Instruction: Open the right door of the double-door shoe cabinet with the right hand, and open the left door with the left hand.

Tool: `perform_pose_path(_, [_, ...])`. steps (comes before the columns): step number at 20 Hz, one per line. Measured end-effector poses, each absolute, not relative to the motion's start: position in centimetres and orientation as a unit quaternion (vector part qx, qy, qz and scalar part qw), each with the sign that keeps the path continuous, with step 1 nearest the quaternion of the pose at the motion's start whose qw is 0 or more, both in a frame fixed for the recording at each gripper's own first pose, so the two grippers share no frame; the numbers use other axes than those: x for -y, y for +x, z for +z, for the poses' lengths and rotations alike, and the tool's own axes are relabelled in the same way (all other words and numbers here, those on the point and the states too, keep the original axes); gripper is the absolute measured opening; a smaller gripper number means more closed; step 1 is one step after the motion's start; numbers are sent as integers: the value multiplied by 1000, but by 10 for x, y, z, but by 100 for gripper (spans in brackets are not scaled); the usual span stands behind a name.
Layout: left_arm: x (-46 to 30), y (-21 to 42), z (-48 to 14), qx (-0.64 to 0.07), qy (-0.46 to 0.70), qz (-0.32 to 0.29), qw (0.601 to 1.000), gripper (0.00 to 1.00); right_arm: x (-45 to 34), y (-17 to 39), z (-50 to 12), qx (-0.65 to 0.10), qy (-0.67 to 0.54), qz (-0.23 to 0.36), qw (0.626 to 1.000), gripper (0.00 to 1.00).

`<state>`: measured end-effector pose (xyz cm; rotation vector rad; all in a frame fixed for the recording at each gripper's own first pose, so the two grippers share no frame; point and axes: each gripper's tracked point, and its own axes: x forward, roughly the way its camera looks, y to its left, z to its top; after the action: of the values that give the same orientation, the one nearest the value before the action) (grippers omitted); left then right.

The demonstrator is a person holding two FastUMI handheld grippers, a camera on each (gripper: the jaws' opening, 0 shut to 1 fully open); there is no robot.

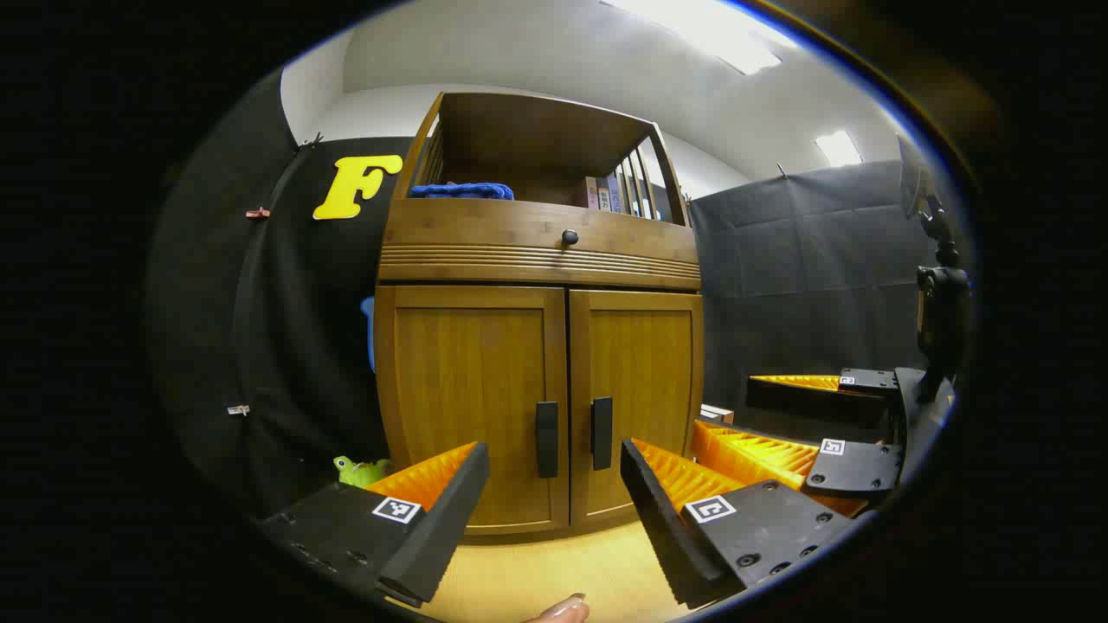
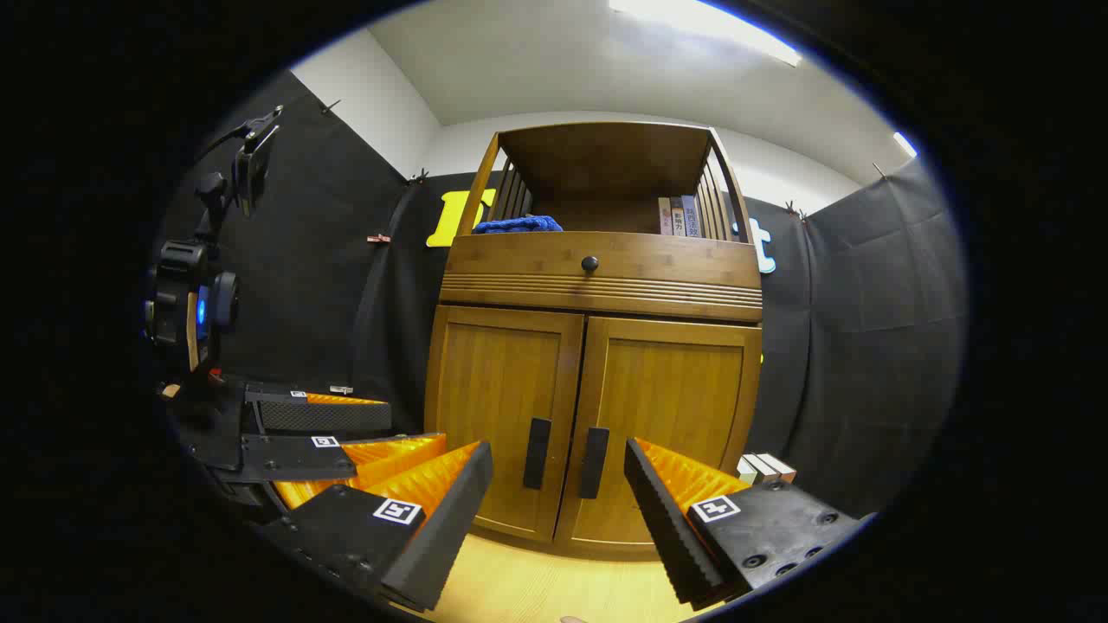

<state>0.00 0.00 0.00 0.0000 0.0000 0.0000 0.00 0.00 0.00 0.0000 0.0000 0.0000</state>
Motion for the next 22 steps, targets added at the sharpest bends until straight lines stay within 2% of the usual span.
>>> perform_pose_path(3, [-1,-1,4,9,-7,-1,1000,95,4,2,1,3,2,-5,1000,95])
perform_pose_path(6, [-4,0,9,18,-7,2,1000,95,6,2,2,5,3,-7,1000,99])
perform_pose_path(7, [-6,0,11,20,-5,4,1000,95,7,3,2,6,3,-8,1000,95])
perform_pose_path(8, [-5,0,10,21,-5,5,1000,95,7,3,2,6,4,-8,1000,99])
perform_pose_path(11, [-7,-1,11,23,-11,2,1000,95,7,3,3,8,6,-11,1000,95])
perform_pose_path(22, [-11,-1,9,24,-7,-4,1000,95,9,20,-6,-2,6,-17,1000,97])
